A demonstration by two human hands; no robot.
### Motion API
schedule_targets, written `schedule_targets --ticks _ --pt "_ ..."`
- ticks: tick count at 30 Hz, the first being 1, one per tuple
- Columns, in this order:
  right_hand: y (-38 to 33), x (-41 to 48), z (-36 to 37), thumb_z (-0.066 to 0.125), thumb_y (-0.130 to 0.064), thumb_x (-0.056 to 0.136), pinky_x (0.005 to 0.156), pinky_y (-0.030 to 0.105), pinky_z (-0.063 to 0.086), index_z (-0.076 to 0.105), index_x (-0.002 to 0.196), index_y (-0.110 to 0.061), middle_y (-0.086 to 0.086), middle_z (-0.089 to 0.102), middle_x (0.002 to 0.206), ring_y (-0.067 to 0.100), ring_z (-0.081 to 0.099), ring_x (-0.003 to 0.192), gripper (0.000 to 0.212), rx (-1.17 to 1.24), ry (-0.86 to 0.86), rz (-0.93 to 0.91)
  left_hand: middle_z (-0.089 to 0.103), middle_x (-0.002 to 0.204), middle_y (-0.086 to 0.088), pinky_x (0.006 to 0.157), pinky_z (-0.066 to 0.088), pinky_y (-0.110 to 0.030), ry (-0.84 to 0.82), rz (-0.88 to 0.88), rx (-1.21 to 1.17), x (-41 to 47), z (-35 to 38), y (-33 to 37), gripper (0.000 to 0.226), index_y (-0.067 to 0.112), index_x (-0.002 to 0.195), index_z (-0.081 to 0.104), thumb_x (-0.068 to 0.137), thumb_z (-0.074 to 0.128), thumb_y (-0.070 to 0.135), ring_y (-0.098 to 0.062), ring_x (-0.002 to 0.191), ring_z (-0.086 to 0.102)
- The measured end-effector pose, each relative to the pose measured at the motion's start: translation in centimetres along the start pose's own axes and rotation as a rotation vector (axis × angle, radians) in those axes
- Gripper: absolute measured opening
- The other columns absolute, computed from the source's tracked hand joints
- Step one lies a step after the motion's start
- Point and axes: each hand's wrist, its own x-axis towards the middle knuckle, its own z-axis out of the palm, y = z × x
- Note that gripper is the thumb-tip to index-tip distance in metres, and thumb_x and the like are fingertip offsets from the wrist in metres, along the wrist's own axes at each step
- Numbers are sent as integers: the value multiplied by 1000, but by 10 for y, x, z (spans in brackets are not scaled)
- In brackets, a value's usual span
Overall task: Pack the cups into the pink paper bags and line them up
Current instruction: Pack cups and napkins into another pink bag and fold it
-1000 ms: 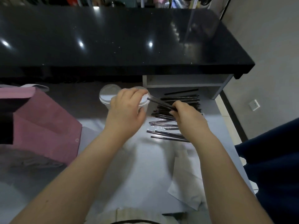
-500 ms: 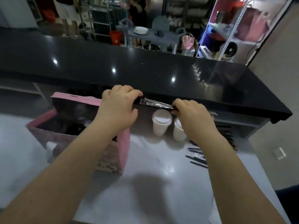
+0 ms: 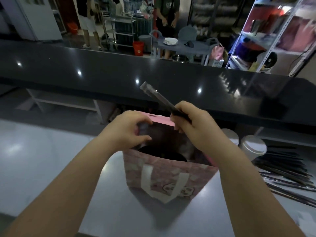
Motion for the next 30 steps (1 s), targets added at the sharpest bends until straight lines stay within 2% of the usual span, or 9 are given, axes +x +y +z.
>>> schedule_targets --ticks 5,8,11,14,17,20,23,26,30 --pt "7 13 42 61 -21 93 82 29 52 60 89 -33 -12 69 85 3 65 84 13 74 -89 87 46 130 29 113 31 -25 -112 221 -147 10 5 -19 74 44 131 51 66 85 41 2 131 35" --pt "30 9 42 67 -21 90 86 32 51 65 86 -33 -14 69 87 0 63 85 13 10 -148 247 12 124 64 117 12 -24 -177 197 -284 9 8 -28 91 61 135 33 63 86 46 23 135 -10" --pt "47 4 41 62 -23 92 80 34 52 64 90 -36 -15 68 86 4 62 85 13 -267 -193 388 -2 117 66 119 19 -37 -247 129 -308 9 12 -36 104 42 148 28 61 87 48 21 134 -20" --pt "49 11 51 61 -28 92 69 31 43 59 115 -33 -4 66 104 20 61 94 24 -579 -240 420 10 144 46 121 15 -40 -258 159 -291 5 10 -33 104 38 149 28 63 86 48 12 141 -18" --pt "44 18 56 67 -33 88 79 33 44 51 131 -28 2 60 122 25 57 108 47 -642 -279 400 22 158 16 122 12 -47 -171 183 -144 2 10 -30 93 31 150 29 73 78 51 -5 149 -9" --pt "30 16 49 69 -31 86 90 33 48 57 124 -35 -9 62 119 15 58 107 41 -506 -213 364 40 150 8 118 21 -47 4 195 111 1 9 -21 73 27 147 37 84 64 52 -18 147 17" --pt "14 6 38 70 -29 86 86 29 51 61 114 -42 -18 65 106 6 60 98 32 -437 -113 329 61 125 6 101 29 -41 161 215 258 -2 6 -9 51 28 135 53 87 60 44 -22 125 43" --pt "5 -9 29 68 -26 87 83 36 53 63 112 -36 -13 66 104 11 61 96 28 -491 8 285 64 105 2 91 32 -41 249 249 276 -4 7 7 34 24 119 67 86 62 36 -25 108 50" --pt "5 -27 20 66 -20 87 87 39 47 66 113 -24 -5 63 109 18 53 106 26 -631 107 284 56 106 -1 87 33 -39 186 295 270 4 14 39 31 23 114 68 88 57 36 -26 104 47"
